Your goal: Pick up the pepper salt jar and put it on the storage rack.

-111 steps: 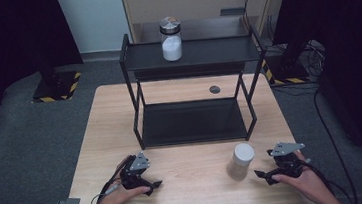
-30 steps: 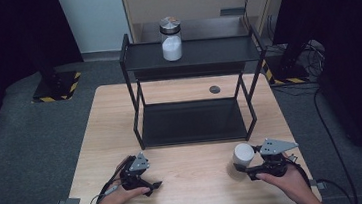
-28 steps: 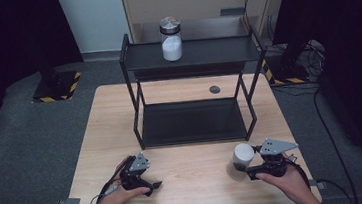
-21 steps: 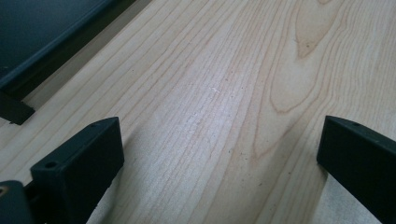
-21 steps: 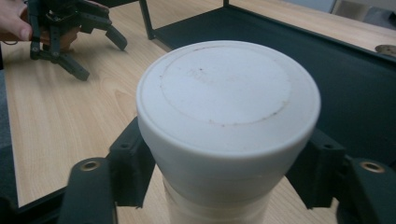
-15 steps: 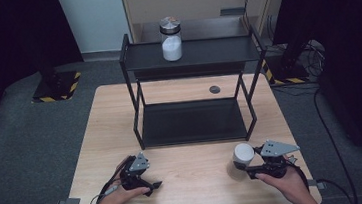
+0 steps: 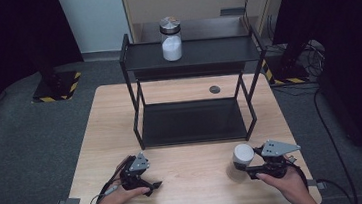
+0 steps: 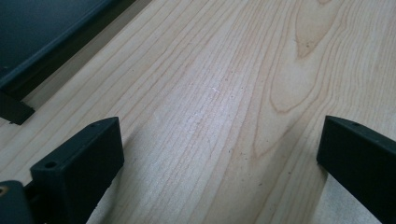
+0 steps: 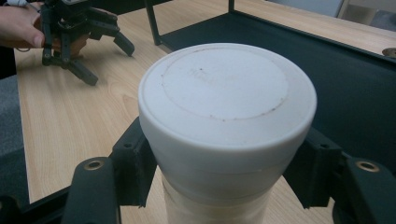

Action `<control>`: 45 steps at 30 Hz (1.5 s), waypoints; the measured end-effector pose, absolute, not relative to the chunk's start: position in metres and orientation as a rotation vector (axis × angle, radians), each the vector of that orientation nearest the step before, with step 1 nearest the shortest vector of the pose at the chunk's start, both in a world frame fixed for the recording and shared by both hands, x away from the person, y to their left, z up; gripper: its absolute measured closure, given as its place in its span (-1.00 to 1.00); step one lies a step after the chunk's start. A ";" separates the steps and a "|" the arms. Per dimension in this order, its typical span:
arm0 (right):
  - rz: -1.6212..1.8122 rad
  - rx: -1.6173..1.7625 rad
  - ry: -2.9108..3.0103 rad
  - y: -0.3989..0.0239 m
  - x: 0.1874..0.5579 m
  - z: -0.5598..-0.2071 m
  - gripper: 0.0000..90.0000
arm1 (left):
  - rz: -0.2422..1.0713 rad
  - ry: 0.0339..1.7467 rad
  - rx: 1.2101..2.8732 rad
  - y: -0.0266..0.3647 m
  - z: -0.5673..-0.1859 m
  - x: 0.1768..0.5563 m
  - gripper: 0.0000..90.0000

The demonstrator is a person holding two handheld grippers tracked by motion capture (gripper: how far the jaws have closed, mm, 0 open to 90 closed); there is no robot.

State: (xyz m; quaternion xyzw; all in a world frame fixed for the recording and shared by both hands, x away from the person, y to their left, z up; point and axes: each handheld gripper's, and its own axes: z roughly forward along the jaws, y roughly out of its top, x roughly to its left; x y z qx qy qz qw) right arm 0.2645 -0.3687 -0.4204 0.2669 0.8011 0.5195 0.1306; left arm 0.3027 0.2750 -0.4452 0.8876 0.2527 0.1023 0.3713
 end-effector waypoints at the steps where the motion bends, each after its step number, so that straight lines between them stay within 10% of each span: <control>1: 1.512 0.775 2.328 -0.369 0.265 -0.419 -0.21 | 0.263 0.648 2.276 0.275 -0.445 0.303 -1.00; 45: 1.612 0.606 2.421 -0.387 0.324 -0.275 -0.21 | 0.259 0.649 2.275 0.276 -0.445 0.302 -1.00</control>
